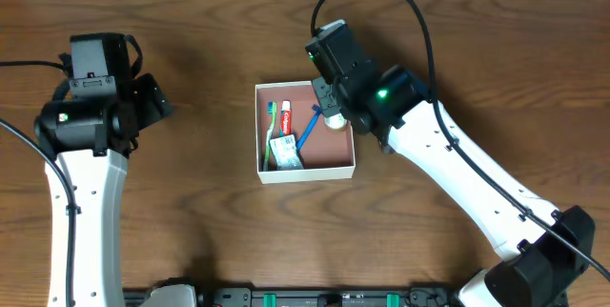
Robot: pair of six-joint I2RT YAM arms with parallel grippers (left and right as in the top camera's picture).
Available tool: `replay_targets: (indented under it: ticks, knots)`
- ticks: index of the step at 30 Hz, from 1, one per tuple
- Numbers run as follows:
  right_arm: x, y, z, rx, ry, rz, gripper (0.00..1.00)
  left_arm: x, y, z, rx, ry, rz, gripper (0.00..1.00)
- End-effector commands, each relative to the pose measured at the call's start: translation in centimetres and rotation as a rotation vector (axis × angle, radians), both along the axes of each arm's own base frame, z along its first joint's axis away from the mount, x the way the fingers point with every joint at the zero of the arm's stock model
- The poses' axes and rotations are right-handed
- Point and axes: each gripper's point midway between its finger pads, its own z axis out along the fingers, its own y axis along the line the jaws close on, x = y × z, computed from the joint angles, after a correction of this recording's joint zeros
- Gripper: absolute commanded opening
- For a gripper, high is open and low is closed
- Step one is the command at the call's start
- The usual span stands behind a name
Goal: Pack container
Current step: 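Lower the lotion tube into the box beside the toothbrush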
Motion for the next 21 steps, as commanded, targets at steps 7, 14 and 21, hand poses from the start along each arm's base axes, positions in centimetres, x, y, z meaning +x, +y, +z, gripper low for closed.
replay_targets:
  ticks: [7, 14, 21]
  knots:
    - [-0.9, -0.8, -0.7, -0.006, 0.007, -0.021, 0.02, -0.1, 0.3, 0.1, 0.012, 0.006, 0.002, 0.98]
    - [-1.2, -0.8, -3.8, -0.014, 0.028, -0.018, 0.02, -0.1, 0.3, 0.1, 0.012, 0.006, 0.002, 0.98]
    - [-0.9, -0.6, -3.3, 0.002, 0.01, -0.016, 0.06, -0.1, 0.3, 0.1, 0.012, 0.006, 0.002, 0.98]
